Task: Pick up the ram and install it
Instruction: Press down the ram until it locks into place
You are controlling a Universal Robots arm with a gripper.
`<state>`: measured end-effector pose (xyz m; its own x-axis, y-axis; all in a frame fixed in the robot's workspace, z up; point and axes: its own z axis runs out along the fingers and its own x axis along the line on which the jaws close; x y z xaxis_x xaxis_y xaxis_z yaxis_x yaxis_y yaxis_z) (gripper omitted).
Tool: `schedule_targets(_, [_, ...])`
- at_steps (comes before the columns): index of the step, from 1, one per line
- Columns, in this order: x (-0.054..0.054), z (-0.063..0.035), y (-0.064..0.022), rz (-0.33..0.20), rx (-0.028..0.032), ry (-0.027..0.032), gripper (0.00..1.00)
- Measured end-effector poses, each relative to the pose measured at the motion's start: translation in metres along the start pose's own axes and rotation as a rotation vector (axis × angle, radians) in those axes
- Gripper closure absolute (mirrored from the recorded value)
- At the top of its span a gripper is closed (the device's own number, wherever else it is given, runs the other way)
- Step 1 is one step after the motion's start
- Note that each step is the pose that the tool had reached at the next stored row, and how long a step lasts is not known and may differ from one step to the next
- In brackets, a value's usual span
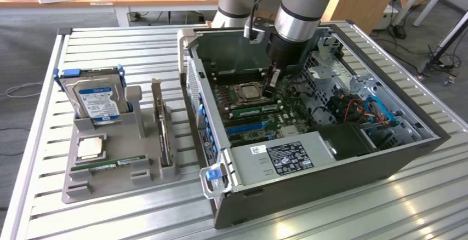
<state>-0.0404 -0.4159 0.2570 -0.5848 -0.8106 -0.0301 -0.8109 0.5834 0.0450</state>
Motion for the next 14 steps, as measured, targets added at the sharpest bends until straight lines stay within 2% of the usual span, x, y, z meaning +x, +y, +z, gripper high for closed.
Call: schedule_targets(14, [0.0003,0.0001,0.0005,0.202,0.006,-0.0091,0.89])
